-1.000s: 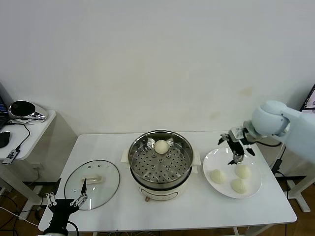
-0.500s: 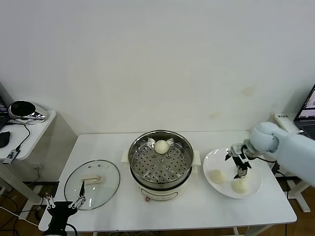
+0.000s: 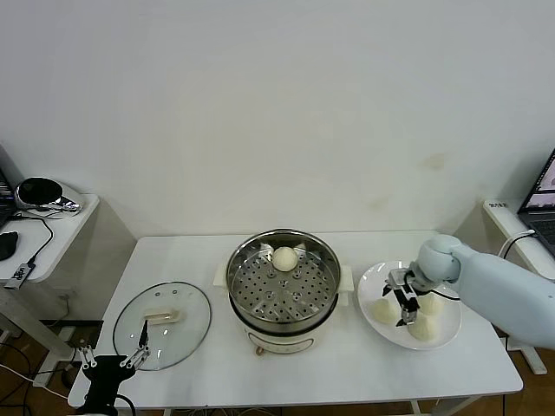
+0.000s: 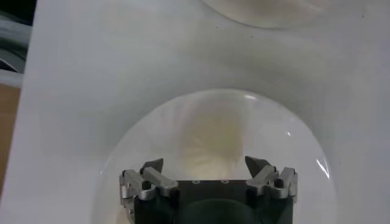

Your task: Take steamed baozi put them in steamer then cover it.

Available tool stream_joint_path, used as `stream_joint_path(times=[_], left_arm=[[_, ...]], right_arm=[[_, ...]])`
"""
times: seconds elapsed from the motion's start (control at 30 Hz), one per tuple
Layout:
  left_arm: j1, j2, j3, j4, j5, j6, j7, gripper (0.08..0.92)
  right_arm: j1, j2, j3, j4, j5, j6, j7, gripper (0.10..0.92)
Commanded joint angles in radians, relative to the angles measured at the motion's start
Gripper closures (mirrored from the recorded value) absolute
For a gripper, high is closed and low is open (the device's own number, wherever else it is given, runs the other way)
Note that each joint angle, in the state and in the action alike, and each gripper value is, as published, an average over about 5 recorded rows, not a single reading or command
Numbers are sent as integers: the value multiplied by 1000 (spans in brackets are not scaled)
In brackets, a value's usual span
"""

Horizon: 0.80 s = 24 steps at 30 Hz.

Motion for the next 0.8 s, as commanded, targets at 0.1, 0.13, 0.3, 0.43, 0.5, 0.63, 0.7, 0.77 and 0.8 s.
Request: stream_joint_path(times=[0.1, 0.13, 0.3, 0.43, 0.5, 0.63, 0.7, 0.77, 0.8], left_arm=[[-1, -2, 2, 0, 2, -2, -1, 177], [-1, -3, 2, 0, 2, -2, -1, 177], [3, -4, 0, -2, 1, -4, -1, 177], [6, -4, -1, -4, 1, -4, -1, 177], [6, -5, -1, -5, 1, -4, -2, 177], [6, -5, -1, -10, 0, -4, -2, 177], [6, -3, 0, -11, -1, -4, -2, 177], [5, -1, 1, -10, -1, -4, -1, 177], [3, 0, 3, -9, -1, -4, -1, 177]], right_arm=[[-36, 50, 35, -59, -26, 5, 16, 228], [-36, 50, 35, -60, -26, 4, 16, 239], [-34, 54, 32, -59, -24, -2, 10, 317], [-29, 52, 31, -50, -23, -5, -1, 396], [-18, 43, 27, -42, -20, -4, -8, 430], [31, 8, 11, -11, 4, -6, -14, 488], [82, -23, -1, 16, 27, -12, -20, 508], [145, -58, -17, 47, 52, -19, -28, 512], [185, -76, -30, 65, 70, -24, -33, 510]])
